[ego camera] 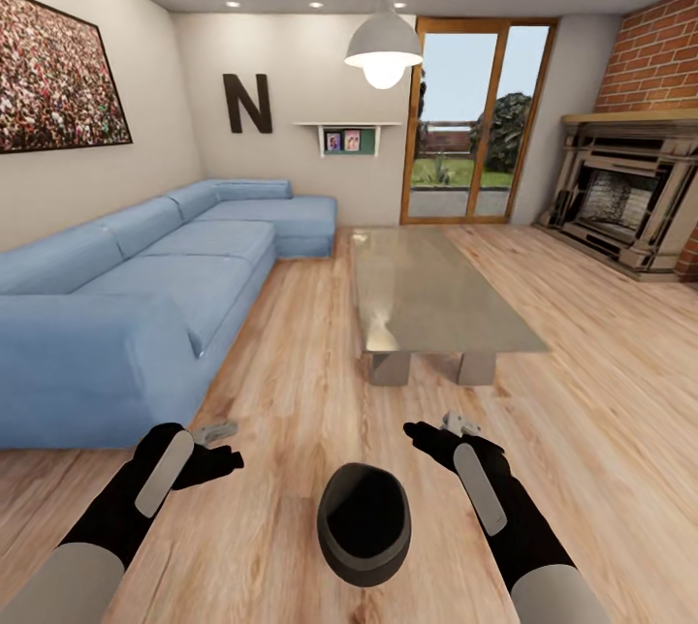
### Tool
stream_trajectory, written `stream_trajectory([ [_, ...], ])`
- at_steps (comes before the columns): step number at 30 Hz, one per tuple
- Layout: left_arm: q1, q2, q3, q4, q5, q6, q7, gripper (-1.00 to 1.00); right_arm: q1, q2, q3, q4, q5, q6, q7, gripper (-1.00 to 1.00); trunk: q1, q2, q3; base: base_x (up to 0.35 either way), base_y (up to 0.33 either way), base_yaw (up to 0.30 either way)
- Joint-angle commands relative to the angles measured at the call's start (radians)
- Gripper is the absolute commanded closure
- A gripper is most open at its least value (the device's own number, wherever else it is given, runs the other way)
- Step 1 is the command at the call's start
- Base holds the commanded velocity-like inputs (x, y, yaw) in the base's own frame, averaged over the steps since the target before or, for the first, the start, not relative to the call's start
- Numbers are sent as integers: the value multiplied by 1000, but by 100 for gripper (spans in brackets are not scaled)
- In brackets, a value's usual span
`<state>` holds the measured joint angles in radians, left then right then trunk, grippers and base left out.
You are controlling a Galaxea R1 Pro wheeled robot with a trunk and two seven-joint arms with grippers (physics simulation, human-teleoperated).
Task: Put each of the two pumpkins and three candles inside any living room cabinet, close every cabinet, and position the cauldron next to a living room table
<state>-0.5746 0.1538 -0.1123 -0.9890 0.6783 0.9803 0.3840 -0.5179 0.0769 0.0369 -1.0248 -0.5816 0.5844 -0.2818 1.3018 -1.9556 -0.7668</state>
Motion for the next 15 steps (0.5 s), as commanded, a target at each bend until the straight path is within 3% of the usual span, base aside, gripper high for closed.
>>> stream_trajectory([
  [1,-1,1,-4,-1,11,1,10,-100,-1,0,2,-1,-11,2,-10,-100,0,0,-1,204,-129,0],
  [15,-1,1,-4,0,11,1,10,-100,-1,1,6,1,-10,2,-12,-100,0,0,-1,176,-178,0],
])
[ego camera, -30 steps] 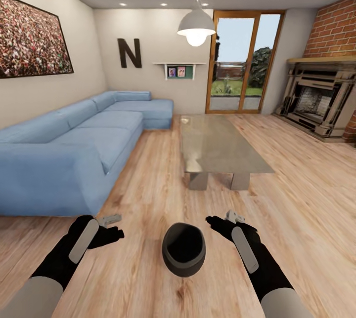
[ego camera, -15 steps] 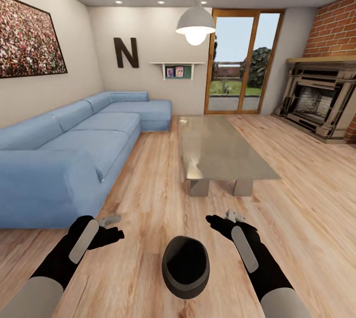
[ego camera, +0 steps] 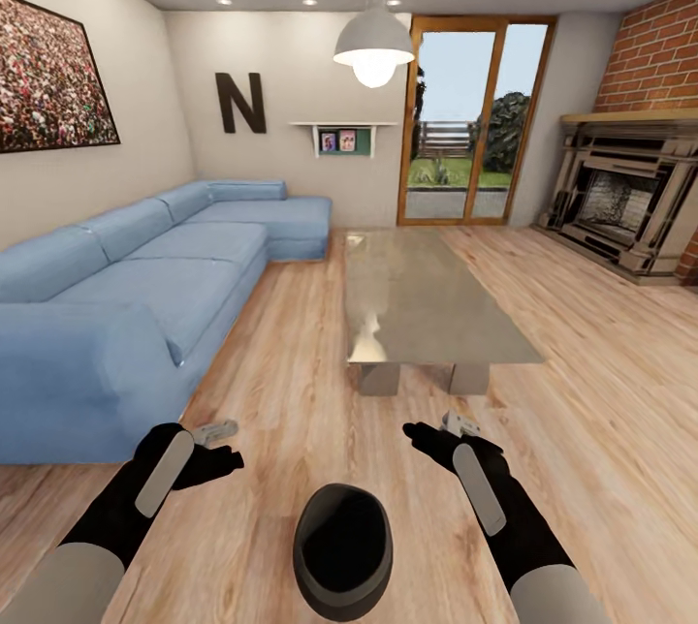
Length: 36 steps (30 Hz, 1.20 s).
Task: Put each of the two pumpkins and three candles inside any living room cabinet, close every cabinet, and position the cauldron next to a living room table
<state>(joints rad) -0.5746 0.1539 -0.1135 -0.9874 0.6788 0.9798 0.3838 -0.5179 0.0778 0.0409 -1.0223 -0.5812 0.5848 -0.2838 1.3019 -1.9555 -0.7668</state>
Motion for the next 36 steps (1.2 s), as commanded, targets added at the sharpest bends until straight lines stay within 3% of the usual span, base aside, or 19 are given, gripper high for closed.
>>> stream_trajectory([
  [1,-1,1,-4,-1,11,1,10,-100,-1,0,4,1,-7,2,-12,-100,0,0,-1,177,-188,0],
  [6,-1,-3,-9,4,11,0,10,-100,-1,0,8,14,-3,18,-23,-100,0,0,-1,165,-147,0],
  [12,-12,-74,-45,159,-18,-38,10,-100,-9,6,25,121,-2,23,-147,-100,0,0,-1,80,-76,0],
  [16,-18,-93,-55,232,-57,-126,9,-100,-12,11,84,223,-8,22,-199,-100,0,0,-1,12,-12,0],
  [20,-21,-108,-58,277,-71,-170,8,-100,-14,35,120,279,-12,16,-210,-100,0,0,-1,3,-3,0],
  [24,-38,-136,-58,291,-73,-200,9,-100,-16,59,133,298,-11,12,-213,-100,0,0,-1,0,0,0],
  [28,-43,-152,-58,328,-79,-228,8,-100,-16,67,137,302,-11,9,-213,-100,0,0,-1,0,0,0],
  [33,-45,-164,-60,424,-85,-368,7,-100,-17,77,156,303,-11,3,-212,-100,0,0,-1,0,0,0],
  [36,-46,-173,-64,443,-86,-397,7,-100,-17,79,179,304,-11,1,-206,-100,0,0,-1,0,0,0],
])
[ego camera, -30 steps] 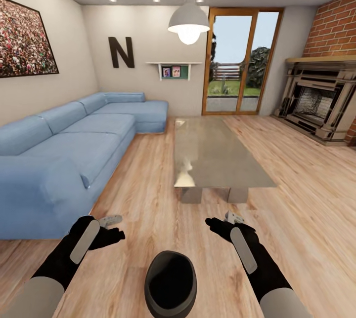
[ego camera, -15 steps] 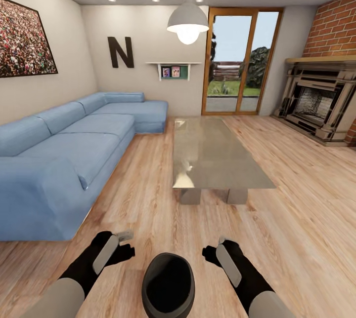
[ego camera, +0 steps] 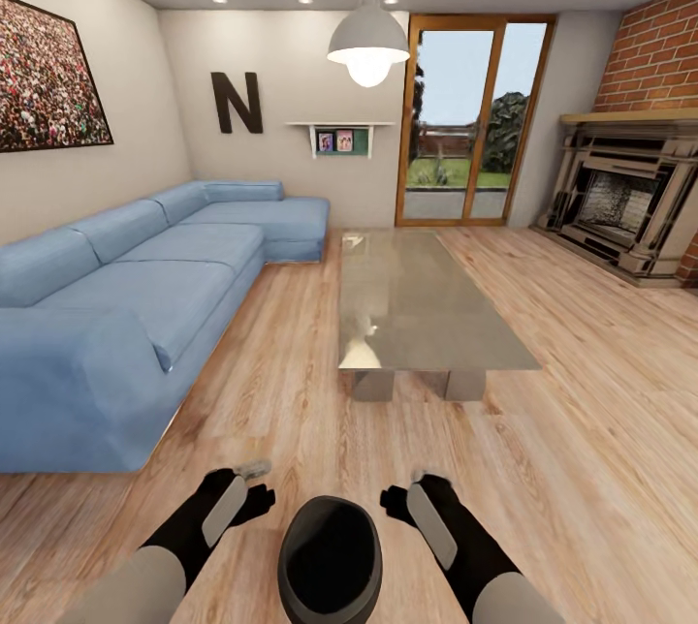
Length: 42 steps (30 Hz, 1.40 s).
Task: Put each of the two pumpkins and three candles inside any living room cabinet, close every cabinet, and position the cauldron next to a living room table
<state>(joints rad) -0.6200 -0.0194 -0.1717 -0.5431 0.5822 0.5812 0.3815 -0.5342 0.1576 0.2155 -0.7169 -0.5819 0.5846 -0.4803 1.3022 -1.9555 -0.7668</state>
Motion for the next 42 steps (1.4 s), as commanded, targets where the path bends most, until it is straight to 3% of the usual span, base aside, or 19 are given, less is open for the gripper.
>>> stream_trajectory([
  [1,-1,-3,-9,2,10,-3,8,-100,-1,0,12,-1,-10,1,-8,-100,0,0,-1,0,0,0],
  [5,-2,-17,-46,18,10,-11,-54,-100,-1,5,34,-1,-10,-6,-5,-100,0,0,-1,0,0,0],
  [9,-3,-17,-58,26,9,-11,-88,-100,-1,7,47,1,-10,-51,-5,-100,0,0,-1,0,0,0],
  [15,-3,-20,-77,29,7,-12,-99,-100,0,7,94,2,-12,-74,-6,-100,0,0,-1,0,0,0],
  [24,-3,-13,-83,26,7,-24,-106,-100,0,7,102,2,-12,-78,-6,-100,0,0,-1,0,0,0],
  [42,-3,-8,-83,29,4,-27,-171,-100,0,6,102,3,-12,-78,-4,-100,69,-126,-57,0,0,0],
])
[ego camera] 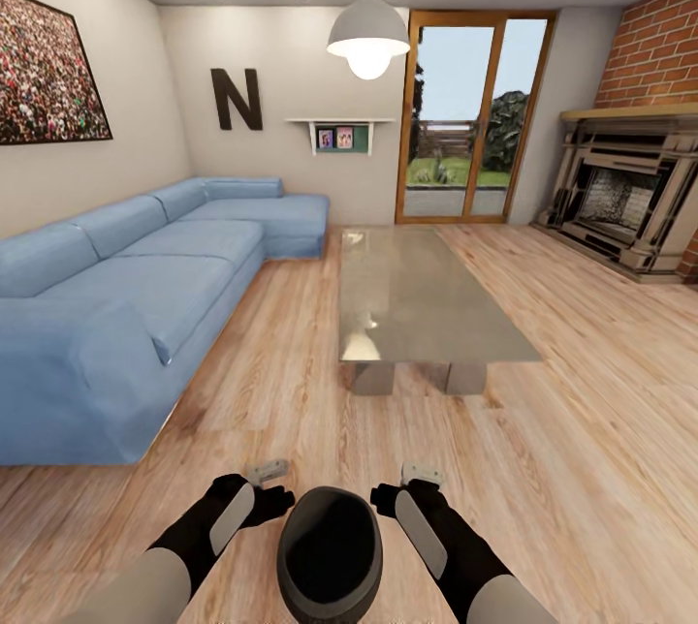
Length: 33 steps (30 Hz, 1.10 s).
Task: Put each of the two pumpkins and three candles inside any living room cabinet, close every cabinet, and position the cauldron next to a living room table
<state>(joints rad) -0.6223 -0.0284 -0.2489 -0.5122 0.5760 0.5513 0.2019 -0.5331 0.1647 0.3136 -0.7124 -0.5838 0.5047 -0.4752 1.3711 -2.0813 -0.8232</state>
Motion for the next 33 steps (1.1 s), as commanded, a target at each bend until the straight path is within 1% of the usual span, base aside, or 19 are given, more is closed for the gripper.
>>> stream_trajectory([
  [1,-1,-1,-5,-2,11,2,9,-100,-1,-1,4,-2,-10,2,-10,-100,4,-8,-4,0,0,0],
  [7,-1,-1,-5,-2,13,-17,7,-100,-1,-1,5,-2,-9,2,-10,-100,27,-50,-23,0,0,0],
  [11,-1,2,-4,-2,12,-20,6,-100,-1,-1,5,-5,-8,2,-10,-100,42,-78,-36,0,0,0],
  [19,-1,-1,-4,-2,13,-21,6,-100,-1,-1,5,-8,-8,2,-8,-100,73,-134,-61,0,0,0],
  [25,-1,-1,-4,-2,12,-22,5,-100,-1,-1,7,-7,-8,2,33,-100,96,-176,-79,0,0,0],
  [33,-1,-2,-4,-2,13,-22,5,-100,-1,-1,6,-6,-8,1,39,-100,126,-232,-104,0,0,0],
])
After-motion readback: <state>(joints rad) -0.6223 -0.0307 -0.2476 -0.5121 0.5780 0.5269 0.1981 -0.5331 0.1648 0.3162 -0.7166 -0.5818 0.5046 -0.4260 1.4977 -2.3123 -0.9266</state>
